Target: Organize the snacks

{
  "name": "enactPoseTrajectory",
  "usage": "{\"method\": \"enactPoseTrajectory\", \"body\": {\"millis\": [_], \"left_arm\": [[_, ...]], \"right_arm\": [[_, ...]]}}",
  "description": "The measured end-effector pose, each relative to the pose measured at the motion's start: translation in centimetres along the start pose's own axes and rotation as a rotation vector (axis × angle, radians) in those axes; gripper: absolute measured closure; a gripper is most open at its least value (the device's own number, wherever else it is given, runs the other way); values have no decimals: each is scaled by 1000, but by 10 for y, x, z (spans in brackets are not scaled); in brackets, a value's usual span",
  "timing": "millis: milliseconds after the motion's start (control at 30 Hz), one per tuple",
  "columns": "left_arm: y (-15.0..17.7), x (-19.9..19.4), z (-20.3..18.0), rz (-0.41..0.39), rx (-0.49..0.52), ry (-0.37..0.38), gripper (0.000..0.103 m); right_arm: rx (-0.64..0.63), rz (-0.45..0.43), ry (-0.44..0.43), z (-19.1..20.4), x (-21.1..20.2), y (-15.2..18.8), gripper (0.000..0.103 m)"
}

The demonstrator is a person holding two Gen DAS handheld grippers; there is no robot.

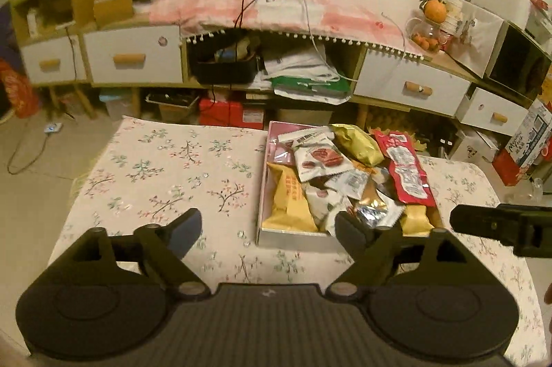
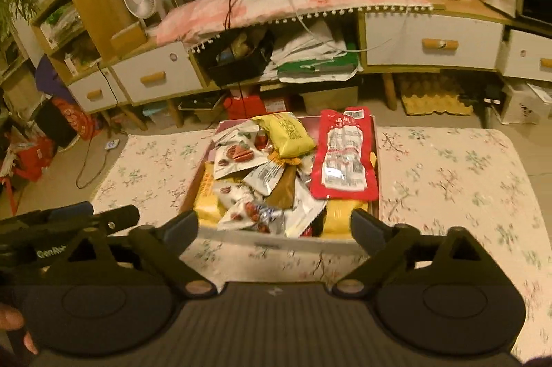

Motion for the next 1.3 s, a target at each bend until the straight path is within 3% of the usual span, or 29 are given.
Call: {"method": "enactPoseTrajectory", "body": {"millis": [333,767,1300], "left_arm": [[22,-34,-18,-46,60,-4,0],[31,-46,-22,-68,102,-47,0],[33,-44,-24,-66,104,-52,0]], "right_arm": [[-69,-7,49,10,-16,29,0],[-85,-47,135,10,-30,48,0],[-76,-49,150,11,-28,49,0]]}}
Point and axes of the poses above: each gripper's, at about its wrist camera, not at the fingertips, and x roughly the way its jaws point, z to its left, y to its underside, the point moved 4 cm from there along x, roughly the way its jaws point, and after that the axes turned 4 degrees about -z, right-handed, at the moved point
